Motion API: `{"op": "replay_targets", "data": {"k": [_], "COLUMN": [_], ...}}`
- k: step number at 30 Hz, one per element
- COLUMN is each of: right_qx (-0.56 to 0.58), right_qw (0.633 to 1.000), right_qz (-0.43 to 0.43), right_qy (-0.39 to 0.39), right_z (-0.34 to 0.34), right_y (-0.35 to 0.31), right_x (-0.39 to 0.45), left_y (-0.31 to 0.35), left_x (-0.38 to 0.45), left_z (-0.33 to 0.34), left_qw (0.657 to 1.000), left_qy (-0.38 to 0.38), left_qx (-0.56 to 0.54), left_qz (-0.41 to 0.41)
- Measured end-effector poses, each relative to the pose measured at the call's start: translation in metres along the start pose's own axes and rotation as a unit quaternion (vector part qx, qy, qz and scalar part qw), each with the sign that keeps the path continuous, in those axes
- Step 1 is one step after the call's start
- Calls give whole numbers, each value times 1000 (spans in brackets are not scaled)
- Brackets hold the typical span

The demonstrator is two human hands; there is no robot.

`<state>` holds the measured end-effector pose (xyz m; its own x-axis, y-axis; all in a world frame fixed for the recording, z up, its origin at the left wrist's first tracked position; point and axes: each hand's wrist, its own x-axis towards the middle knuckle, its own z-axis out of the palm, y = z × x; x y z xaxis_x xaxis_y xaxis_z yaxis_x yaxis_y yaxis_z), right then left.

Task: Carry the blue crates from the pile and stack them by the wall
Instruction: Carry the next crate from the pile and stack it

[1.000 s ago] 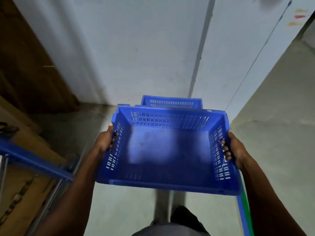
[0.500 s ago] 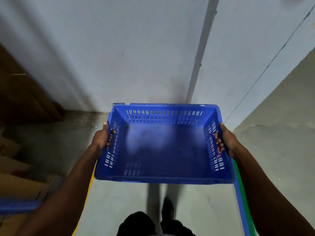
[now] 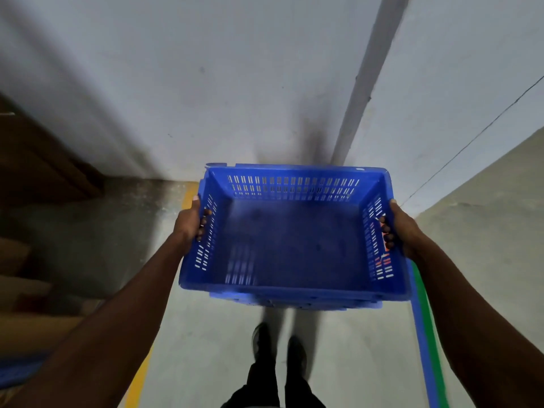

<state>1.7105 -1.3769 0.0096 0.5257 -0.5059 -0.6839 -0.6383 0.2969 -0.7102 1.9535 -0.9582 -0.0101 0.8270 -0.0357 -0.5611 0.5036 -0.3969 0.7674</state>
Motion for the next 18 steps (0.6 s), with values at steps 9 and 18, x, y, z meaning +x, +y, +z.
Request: {"op": "replay_targets", "data": {"k": [9,18], "right_qx": [11,5], "right_qw": [1000,1000], "right_qz": [9,17], "right_qy": [12,-1], "right_z": [0,-4], "right_y": [-7,6], "right_x": [11,-3], "left_y": [11,-3], "left_x": [13,0], "left_z": [9,0], "left_qw": [1000,999], "left_qy": [-14,-34], "left_qx": [-2,1], "left_qz": [-13,-8]}}
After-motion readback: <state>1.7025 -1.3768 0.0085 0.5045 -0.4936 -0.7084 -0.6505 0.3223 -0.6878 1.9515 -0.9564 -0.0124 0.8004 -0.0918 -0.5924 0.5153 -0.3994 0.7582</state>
